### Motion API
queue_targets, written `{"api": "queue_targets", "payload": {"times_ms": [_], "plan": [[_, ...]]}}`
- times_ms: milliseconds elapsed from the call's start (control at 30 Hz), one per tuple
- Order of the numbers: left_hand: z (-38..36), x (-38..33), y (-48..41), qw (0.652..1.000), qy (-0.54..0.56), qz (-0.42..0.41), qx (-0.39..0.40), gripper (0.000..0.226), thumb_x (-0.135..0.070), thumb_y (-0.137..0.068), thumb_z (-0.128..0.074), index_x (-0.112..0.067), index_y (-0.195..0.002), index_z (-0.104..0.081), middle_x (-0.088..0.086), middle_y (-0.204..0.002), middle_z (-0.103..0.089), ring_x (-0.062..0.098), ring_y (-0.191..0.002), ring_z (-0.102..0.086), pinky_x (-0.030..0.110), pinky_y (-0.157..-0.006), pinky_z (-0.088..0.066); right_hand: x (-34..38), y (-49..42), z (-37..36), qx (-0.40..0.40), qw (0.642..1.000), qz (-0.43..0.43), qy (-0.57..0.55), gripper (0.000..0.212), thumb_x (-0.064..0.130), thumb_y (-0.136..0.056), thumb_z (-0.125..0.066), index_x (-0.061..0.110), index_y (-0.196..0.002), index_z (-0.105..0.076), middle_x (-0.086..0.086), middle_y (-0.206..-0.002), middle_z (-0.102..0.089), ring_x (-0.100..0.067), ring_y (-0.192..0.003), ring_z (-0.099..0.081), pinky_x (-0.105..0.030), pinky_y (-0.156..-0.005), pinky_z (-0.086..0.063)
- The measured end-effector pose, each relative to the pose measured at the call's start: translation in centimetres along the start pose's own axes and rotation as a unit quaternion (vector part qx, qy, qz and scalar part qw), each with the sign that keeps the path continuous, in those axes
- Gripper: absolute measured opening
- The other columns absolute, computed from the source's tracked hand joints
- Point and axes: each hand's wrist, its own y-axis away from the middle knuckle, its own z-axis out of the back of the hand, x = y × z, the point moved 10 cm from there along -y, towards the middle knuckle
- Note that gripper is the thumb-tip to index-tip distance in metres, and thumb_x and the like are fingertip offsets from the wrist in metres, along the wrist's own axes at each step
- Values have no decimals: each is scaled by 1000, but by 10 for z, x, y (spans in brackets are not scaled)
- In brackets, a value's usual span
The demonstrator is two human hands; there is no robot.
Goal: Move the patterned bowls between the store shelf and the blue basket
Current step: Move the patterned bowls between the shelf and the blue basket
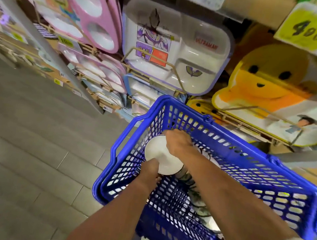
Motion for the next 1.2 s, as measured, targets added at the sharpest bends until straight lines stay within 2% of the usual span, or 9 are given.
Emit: {"api": "queue_targets", "payload": {"times_ms": [67,200,333,500,633,733,867,1000,1200], "plan": [[10,-8,14,1000,-2,-25,-15,33,-8,-94,-42,-4,-127,-47,12,-107,-54,24,-80,-53,28,-62,-45,-3,11,14,-11,999,-1,-30,43,4,-95,-46,21,-134,-51,-12,-127,-59,-34,-114,-57,-44,-89,-49],[23,-27,42,997,-7,-76,-22,37,-6,-91,-43,3,-126,-51,21,-116,-61,27,-90,-54,37,-82,-49,-21,31,37,-26,994,-18,-105,39,11,-96,-46,18,-134,-52,-11,-127,-59,-31,-112,-58,-42,-92,-50],[23,-57,85,982,-17,-186,9,47,-7,-92,-44,-13,-138,-44,15,-132,-54,29,-109,-53,42,-99,-45,-41,57,60,-42,982,-49,-179,31,13,-99,-42,5,-128,-51,-15,-127,-57,-30,-115,-55,-32,-93,-43],[15,-103,151,948,-4,-312,67,57,-6,-92,-43,-29,-145,-39,5,-140,-49,29,-123,-48,51,-104,-43,-66,114,96,-63,916,-96,-385,19,7,-94,-48,1,-107,-60,-16,-101,-57,-33,-96,-57,-27,-66,-37],[-2,-139,210,921,39,-359,148,59,-6,-83,-45,-31,-136,-49,7,-135,-52,34,-121,-49,60,-99,-46,-83,179,130,-118,833,-121,-527,23,3,-89,-52,-3,-109,-61,-13,-101,-57,-25,-86,-50,-24,-65,-39],[-20,-158,267,887,53,-394,233,64,-15,-66,-47,-27,-129,-57,5,-126,-60,28,-110,-57,41,-74,-58,-97,235,156,-163,791,-133,-574,5,3,-88,-52,1,-88,-57,-11,-85,-52,-18,-69,-46,-18,-49,-39],[-50,-166,325,866,62,-394,302,63,-14,-64,-43,-21,-124,-59,8,-117,-64,30,-104,-59,31,-62,-55,-116,304,181,-270,730,-138,-612,9,8,-88,-52,2,-87,-59,-13,-82,-51,-20,-74,-48,-31,-62,-37],[-83,-154,382,859,45,-386,332,54,-3,-78,-36,-19,-124,-59,10,-116,-62,34,-106,-55,38,-78,-50,-133,369,190,-371,611,-116,-690,19,15,-94,-48,14,-98,-67,1,-89,-63,-13,-79,-59,-21,-63,-47],[-132,-103,456,848,-6,-361,388,41,-4,-77,-38,-24,-99,-66,2,-97,-67,27,-89,-61,31,-64,-50,-160,461,186,-496,384,-9,-779,31,15,-94,-41,16,-113,-66,-4,-109,-72,-21,-104,-65,-31,-83,-51]]}}
